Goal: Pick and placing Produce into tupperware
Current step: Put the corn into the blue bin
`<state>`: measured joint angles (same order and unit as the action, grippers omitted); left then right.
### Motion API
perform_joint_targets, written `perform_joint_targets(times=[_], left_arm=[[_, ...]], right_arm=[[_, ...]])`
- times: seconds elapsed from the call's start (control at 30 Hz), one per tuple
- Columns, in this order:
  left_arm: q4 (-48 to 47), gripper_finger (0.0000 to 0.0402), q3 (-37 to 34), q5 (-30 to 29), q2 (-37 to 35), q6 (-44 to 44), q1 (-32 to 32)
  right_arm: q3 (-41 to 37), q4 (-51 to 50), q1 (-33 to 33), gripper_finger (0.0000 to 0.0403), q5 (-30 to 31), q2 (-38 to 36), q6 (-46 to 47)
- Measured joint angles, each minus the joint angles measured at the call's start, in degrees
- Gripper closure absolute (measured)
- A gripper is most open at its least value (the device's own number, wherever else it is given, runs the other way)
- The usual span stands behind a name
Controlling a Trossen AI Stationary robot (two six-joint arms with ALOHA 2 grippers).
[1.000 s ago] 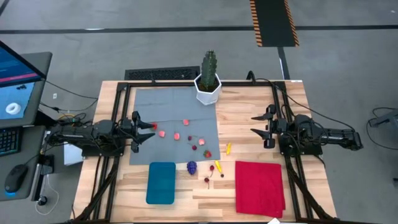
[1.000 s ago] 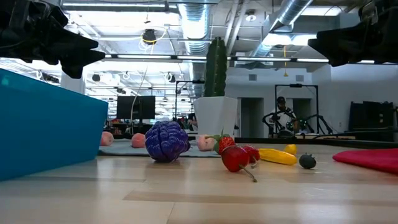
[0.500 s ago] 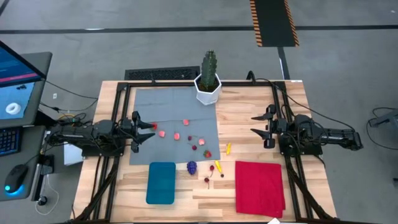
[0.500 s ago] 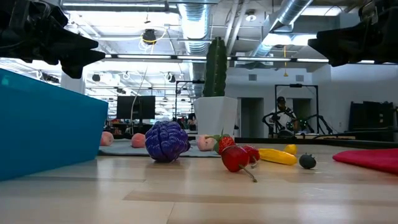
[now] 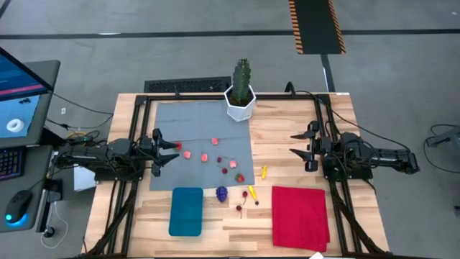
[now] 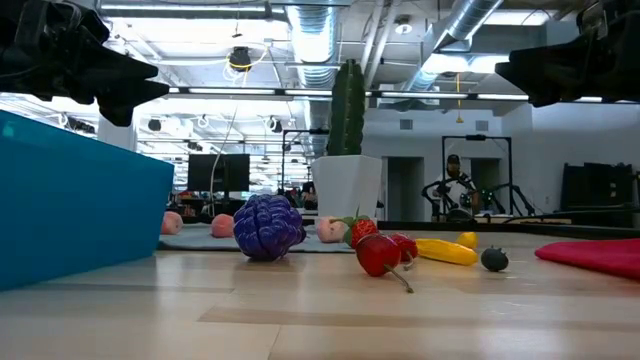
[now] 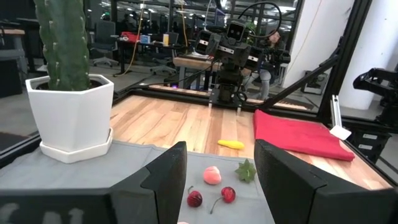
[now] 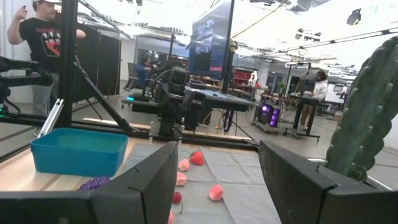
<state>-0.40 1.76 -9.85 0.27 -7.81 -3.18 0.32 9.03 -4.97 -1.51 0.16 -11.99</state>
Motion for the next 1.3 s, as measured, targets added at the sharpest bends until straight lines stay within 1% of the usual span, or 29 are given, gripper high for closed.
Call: perform_joint_targets(times=[1.17, 1.23, 1.3], left_arm=[[0.0, 0.0223, 0.0, 0.0, 0.0, 0.0, 0.0], [0.0, 0.0223, 0.0, 0.0, 0.0, 0.8, 0.0], [0.7, 0.0223, -0.1, -0.6, 0.0, 5.7, 0.0]], right_arm=[[0.0, 0.0, 0.0, 0.0154, 0.0, 0.0, 0.0], [0.0, 0.0, 0.0, 0.0154, 0.0, 0.0, 0.0], [0.0, 0.0, 0.0, 0.0154, 0.0, 0.0, 0.0]])
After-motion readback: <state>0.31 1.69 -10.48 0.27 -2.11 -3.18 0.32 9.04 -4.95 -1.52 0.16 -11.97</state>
